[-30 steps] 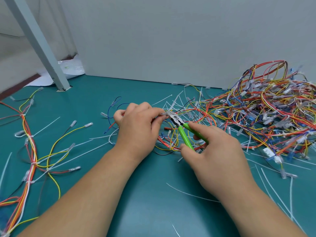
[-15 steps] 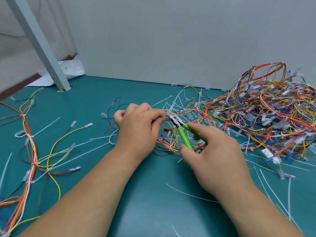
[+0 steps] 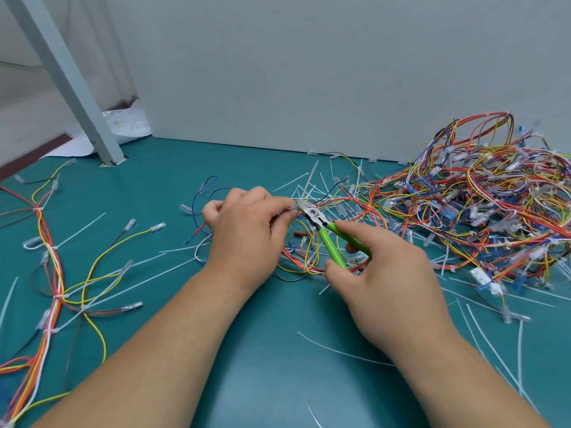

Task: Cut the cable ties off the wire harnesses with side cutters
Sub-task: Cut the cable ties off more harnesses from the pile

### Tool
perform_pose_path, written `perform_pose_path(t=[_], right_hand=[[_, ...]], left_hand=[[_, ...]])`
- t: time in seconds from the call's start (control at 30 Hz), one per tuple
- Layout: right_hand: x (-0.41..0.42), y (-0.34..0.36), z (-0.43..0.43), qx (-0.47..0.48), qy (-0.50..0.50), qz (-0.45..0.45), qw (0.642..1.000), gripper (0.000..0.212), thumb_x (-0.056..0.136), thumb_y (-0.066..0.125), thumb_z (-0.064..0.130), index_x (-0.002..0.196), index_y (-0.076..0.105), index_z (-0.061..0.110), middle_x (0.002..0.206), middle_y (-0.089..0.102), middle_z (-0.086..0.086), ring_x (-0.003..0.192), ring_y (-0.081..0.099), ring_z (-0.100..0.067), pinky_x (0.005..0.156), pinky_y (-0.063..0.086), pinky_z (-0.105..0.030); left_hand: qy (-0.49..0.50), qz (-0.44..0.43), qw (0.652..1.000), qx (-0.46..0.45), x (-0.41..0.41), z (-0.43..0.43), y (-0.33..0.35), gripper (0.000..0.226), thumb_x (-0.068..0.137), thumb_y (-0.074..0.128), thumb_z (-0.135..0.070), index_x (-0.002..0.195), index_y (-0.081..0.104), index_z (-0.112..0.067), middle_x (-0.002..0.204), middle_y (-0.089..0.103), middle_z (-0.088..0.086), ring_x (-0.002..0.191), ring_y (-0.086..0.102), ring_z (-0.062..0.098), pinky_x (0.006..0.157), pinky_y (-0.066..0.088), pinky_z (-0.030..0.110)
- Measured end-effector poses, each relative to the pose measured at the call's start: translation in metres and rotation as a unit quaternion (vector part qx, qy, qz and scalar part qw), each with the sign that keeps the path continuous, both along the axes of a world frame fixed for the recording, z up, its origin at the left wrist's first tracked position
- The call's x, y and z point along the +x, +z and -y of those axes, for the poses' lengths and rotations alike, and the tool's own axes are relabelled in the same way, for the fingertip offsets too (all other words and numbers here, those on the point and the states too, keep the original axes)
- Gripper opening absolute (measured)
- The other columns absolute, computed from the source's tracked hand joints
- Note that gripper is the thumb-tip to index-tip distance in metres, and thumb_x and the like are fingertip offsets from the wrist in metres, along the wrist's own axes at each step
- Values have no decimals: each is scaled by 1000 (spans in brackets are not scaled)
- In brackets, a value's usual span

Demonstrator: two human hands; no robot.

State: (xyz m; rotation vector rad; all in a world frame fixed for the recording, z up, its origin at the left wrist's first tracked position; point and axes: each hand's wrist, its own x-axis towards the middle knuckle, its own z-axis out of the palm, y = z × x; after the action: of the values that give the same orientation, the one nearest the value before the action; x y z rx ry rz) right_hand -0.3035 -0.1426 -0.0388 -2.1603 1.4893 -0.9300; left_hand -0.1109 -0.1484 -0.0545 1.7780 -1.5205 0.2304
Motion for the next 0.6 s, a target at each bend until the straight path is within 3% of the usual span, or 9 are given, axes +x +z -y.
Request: perform_pose_path(t=[0.4,0.6], right_hand=[[1,1,0,3,1,1,1000,49,78,77,35,126,68,42,100,65,18,70,51,5,77,46,-28],[0,2,0,2,0,2,1000,48,79,78,34,125,68,41,99,64,20,71,51,2,77,45,-27]], left_hand=[[1,-3,1000,8,0,0,0,16,97,58,-46,95,73,-42,76,48,-14,89,48,15,82,18,36],[-1,-5,1000,6,0,1,0,14,97,60,-44,95,73,-42,77,51,-13,89,49,15,82,19,37]])
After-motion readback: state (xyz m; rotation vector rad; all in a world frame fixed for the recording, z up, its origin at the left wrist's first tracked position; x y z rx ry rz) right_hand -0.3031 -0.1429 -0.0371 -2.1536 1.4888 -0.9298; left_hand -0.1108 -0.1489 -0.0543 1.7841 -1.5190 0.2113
